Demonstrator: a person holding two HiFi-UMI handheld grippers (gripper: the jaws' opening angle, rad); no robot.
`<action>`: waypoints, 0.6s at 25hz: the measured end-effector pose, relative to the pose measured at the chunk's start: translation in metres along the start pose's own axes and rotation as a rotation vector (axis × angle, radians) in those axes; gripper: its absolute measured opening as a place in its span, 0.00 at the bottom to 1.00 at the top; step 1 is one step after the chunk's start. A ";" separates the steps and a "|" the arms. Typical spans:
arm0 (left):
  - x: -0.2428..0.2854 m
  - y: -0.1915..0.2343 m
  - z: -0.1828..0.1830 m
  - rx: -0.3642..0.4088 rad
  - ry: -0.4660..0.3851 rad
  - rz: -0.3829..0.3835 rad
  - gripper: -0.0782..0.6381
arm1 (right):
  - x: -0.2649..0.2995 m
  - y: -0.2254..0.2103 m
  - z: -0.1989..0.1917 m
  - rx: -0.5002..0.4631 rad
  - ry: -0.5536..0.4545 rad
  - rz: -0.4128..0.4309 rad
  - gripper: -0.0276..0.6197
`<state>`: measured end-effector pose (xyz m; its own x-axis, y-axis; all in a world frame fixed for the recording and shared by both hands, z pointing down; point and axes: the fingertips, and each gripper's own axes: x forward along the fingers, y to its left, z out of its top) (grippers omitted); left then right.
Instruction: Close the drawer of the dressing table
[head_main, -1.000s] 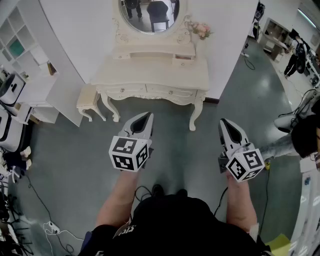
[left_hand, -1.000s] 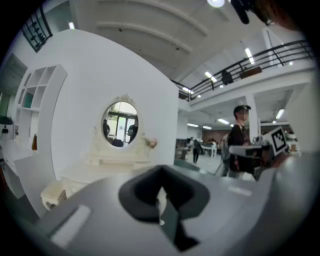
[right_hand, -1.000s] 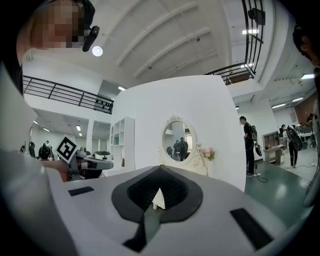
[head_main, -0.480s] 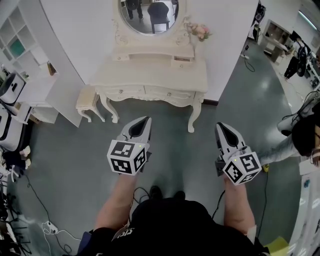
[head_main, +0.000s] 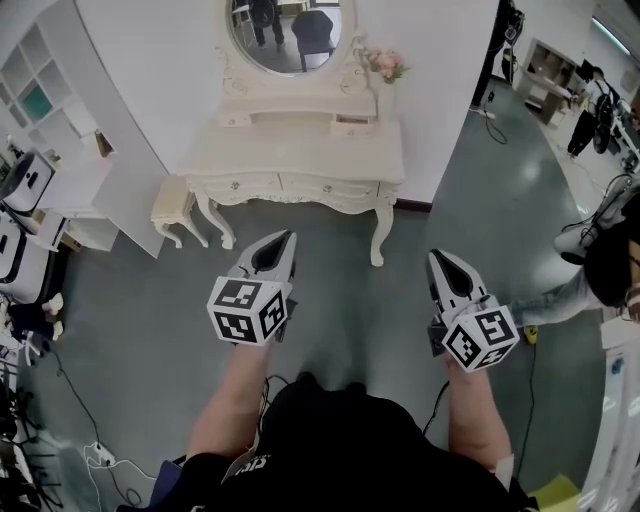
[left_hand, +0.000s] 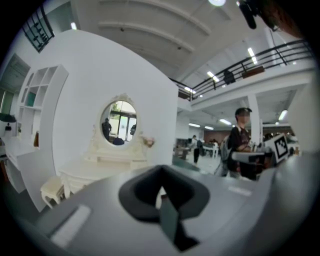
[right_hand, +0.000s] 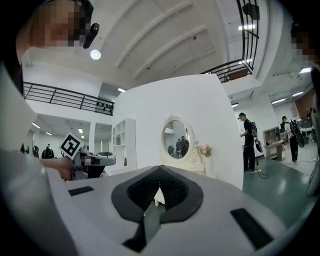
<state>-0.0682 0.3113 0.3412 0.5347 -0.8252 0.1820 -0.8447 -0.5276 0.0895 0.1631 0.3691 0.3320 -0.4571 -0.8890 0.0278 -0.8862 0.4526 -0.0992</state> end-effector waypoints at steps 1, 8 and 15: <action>0.000 -0.004 -0.002 0.001 0.003 0.002 0.12 | -0.004 -0.003 -0.002 -0.010 0.007 -0.006 0.04; -0.005 -0.003 -0.011 0.000 0.017 0.033 0.12 | -0.008 -0.008 -0.014 -0.013 0.030 -0.008 0.04; 0.017 0.018 -0.014 -0.010 0.017 0.029 0.12 | 0.023 -0.019 -0.021 0.002 0.062 -0.015 0.04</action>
<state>-0.0743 0.2903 0.3593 0.5099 -0.8364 0.2012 -0.8600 -0.5016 0.0942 0.1679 0.3416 0.3553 -0.4479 -0.8895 0.0905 -0.8927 0.4393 -0.1002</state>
